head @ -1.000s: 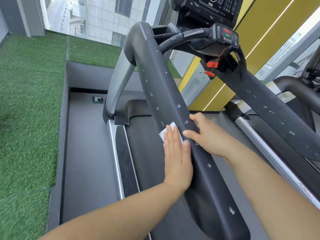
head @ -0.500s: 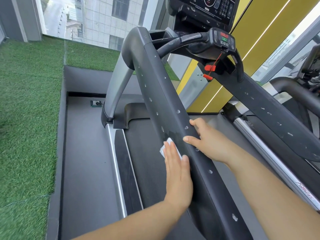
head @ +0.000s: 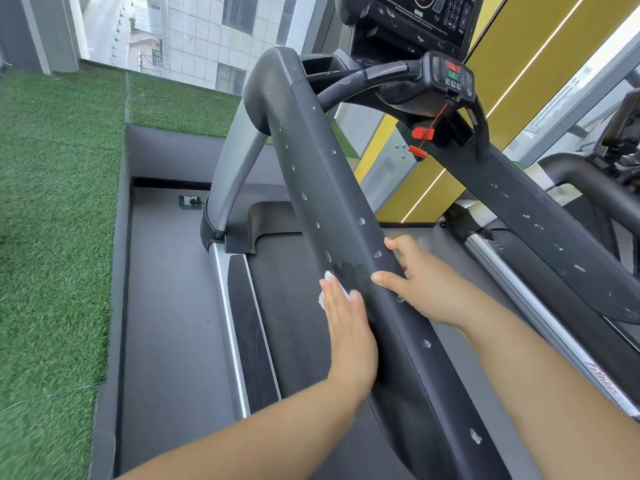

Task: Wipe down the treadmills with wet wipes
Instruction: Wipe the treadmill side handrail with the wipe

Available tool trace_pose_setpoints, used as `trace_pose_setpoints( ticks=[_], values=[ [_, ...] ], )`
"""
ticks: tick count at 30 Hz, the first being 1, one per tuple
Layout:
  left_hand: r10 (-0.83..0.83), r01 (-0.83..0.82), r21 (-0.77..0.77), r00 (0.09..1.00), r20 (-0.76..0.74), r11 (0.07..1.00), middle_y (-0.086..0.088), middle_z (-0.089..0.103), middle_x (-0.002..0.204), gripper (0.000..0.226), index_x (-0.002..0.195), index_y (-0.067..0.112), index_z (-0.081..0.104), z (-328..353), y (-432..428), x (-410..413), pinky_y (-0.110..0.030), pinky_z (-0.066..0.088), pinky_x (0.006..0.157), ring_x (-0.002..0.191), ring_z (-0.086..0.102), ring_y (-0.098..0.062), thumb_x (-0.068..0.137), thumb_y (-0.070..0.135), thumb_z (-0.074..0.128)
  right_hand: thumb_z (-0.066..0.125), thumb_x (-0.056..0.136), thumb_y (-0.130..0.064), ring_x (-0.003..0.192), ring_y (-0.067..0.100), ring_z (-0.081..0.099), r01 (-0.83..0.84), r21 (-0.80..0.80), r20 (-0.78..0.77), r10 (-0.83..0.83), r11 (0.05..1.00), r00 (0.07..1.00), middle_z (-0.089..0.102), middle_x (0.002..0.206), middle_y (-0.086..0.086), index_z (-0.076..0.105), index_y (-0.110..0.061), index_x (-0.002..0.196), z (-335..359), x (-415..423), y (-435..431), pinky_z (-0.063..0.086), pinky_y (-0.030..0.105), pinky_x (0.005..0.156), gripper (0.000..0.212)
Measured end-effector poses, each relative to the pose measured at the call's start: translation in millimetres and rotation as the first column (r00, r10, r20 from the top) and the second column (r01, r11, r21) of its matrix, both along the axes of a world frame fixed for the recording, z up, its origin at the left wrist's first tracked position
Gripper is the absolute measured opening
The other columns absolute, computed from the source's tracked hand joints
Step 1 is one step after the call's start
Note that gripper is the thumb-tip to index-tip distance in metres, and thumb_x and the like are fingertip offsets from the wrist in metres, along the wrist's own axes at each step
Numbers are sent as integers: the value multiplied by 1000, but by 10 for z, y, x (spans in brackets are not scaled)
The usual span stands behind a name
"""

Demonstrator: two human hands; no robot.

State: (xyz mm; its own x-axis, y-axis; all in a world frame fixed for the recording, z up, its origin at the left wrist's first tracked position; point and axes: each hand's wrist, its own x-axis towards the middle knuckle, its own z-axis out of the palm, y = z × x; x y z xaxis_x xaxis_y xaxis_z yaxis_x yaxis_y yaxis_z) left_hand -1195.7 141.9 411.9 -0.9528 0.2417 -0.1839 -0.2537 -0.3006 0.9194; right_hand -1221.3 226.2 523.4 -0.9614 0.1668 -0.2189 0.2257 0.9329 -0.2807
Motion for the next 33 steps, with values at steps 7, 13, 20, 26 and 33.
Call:
trace_pose_setpoints(
  ticks=[7,13,20,26,33],
  values=[
    [-6,6,22,1000,-17,1000,38,-22,143,51,145,44,-13,-19,-7,63,-31,-4,119,134,-23,13,101,45,15,52,95,-42,132,12,38,6,-22,1,-6,1000,1000,27,153,-13,26,-27,142,-14,-9,23,33,26,93,56],
    [46,-48,27,997,59,999,32,-11,149,51,149,39,-6,67,-27,-335,-22,-5,113,139,-16,7,102,44,14,53,94,-41,131,11,38,9,-33,-1,-9,999,1000,25,153,-17,27,-27,141,-23,-18,28,35,28,98,55],
    [10,-11,52,1000,23,999,39,-16,140,51,146,42,-10,19,-17,-201,-33,-1,120,137,-19,9,102,45,16,55,92,-44,124,13,44,39,-41,10,-38,998,999,36,148,-5,26,-31,143,-20,-25,35,35,27,91,60],
    [-4,1,-31,996,-88,1000,41,-22,138,41,133,55,-7,70,-43,-326,-32,-1,119,131,-25,13,104,35,13,56,92,-44,120,14,47,57,-54,14,-56,997,998,38,144,-5,26,-33,142,-19,-17,32,36,28,92,60],
    [-14,-37,-210,971,-237,977,20,-22,144,53,150,9,0,24,-31,-392,-32,-5,119,137,-24,-1,103,32,6,55,92,-45,105,13,50,66,-41,28,-65,997,998,40,132,-6,25,-33,143,6,-14,1,35,27,88,61]
  ],
)
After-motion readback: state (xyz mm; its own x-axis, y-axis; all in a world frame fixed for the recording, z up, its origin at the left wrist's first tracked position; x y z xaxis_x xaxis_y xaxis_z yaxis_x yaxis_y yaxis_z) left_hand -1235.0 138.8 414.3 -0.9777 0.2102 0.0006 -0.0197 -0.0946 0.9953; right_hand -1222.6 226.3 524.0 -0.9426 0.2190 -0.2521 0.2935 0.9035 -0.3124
